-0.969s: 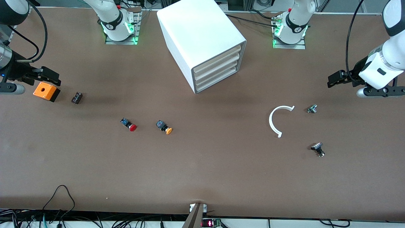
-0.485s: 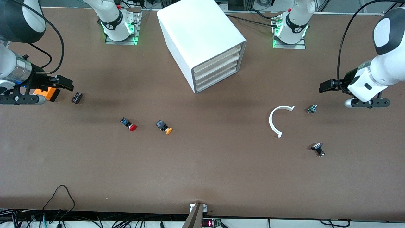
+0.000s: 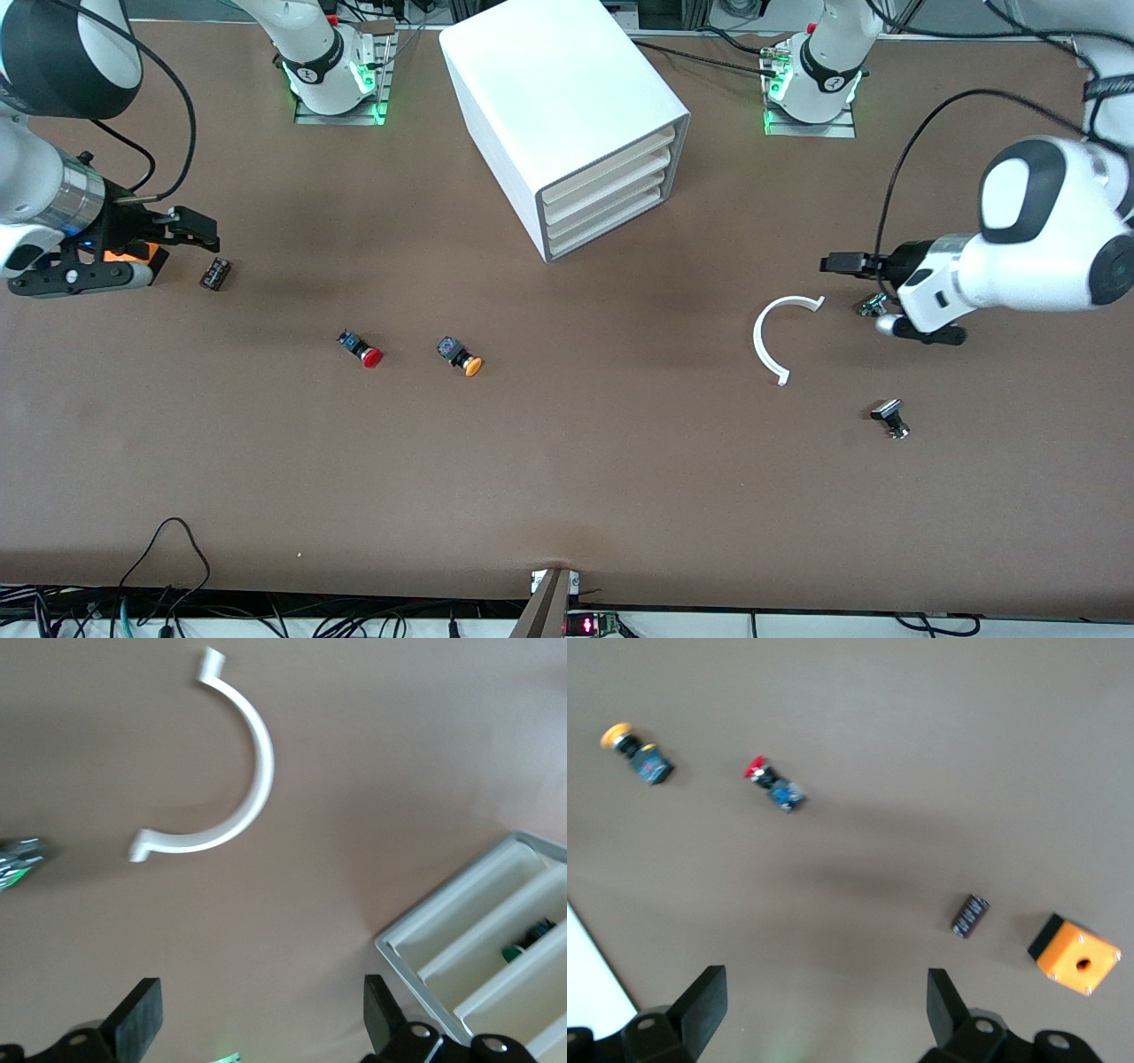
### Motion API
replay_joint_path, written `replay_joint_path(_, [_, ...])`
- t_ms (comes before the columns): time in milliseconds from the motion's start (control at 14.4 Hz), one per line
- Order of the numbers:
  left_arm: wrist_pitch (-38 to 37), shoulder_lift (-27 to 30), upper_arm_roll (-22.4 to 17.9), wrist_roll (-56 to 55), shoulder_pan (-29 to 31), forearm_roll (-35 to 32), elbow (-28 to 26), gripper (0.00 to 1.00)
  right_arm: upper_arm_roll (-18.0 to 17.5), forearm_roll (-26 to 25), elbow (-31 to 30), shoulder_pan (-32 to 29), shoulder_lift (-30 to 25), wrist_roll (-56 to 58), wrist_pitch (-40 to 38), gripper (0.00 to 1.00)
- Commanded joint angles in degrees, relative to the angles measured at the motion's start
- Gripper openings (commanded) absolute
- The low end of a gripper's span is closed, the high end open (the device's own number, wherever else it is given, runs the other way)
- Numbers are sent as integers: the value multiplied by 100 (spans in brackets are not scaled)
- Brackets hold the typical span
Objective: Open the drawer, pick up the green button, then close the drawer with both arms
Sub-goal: 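Move the left gripper to the drawer handle while the right gripper approaches the cabinet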
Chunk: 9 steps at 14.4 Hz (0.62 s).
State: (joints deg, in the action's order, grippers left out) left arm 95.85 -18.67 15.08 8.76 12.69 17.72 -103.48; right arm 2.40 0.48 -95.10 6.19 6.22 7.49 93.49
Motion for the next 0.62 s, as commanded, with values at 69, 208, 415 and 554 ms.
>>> replay_joint_path(69, [-48, -716, 13, 556, 14, 1037, -23, 100, 24, 154, 263, 426, 291, 1075, 405, 100])
replay_joint_path(208, [-66, -865, 22, 626, -178, 1679, -268, 100, 32, 223, 701, 533, 703, 2155, 521, 100])
replay_joint_path(415, [-154, -1182, 118, 1327, -504, 2287, -505, 99, 24, 479, 1326, 585, 1284, 3089, 539, 100])
replay_joint_path(554, [-154, -1384, 145, 1924, -653, 2507, -690, 99, 24, 470, 1555, 769, 1530, 3565, 591, 100])
